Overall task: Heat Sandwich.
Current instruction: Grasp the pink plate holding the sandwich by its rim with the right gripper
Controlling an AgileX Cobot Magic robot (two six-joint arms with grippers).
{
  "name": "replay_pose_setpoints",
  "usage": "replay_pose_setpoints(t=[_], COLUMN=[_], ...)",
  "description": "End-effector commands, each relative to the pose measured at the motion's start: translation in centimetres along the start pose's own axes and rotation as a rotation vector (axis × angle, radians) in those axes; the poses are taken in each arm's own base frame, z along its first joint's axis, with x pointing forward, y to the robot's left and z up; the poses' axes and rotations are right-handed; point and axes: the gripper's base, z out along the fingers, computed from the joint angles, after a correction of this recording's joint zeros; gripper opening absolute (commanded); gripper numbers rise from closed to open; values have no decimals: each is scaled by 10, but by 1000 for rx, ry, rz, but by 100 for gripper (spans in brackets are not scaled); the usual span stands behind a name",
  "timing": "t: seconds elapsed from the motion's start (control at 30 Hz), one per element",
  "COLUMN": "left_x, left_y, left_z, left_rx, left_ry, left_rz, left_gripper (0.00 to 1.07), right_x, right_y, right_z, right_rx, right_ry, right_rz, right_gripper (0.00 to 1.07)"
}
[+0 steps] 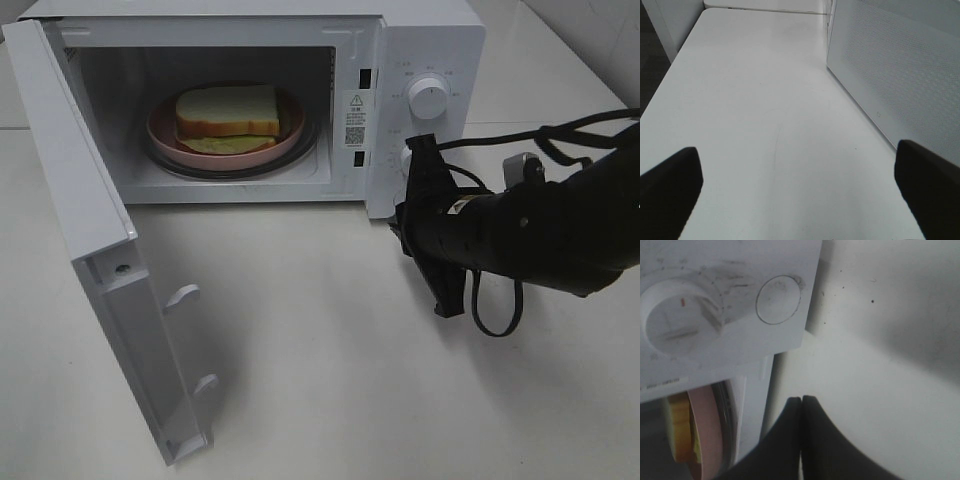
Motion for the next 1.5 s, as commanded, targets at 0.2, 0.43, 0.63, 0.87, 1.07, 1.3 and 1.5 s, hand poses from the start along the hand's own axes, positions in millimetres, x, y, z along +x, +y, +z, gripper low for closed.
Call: replay_pose_setpoints(t=[0.2, 0.43, 0.63, 0.87, 1.07, 1.3, 1.5], left_x=[1, 1, 1, 1, 1, 1, 1], left_y=[-1, -1, -1, -1, -1, -1, -1], left_z=[0, 0, 0, 0, 0, 0, 0], left_rx=[4, 4, 4, 4, 4, 4, 4], left_ry=[-11, -11, -11, -11, -11, -11, -11], left_rz=[-5, -5, -5, -5, -5, -5, -5], left_gripper=[100, 100, 100, 100, 100, 100, 100], right_x=[9, 8, 12, 15, 16, 15, 14], right_y=[16, 25, 44, 48, 50, 45, 40], right_z=[-34, -44, -54, -61, -68, -74, -78], right_rx=[34, 117, 181, 210, 208, 184, 102], right_ry=[171, 269, 362, 482, 631, 797, 942], right_rz=[-392, -678, -990, -1279, -1635, -1931, -2201], right_gripper=[2, 3, 5, 5, 5, 6, 7])
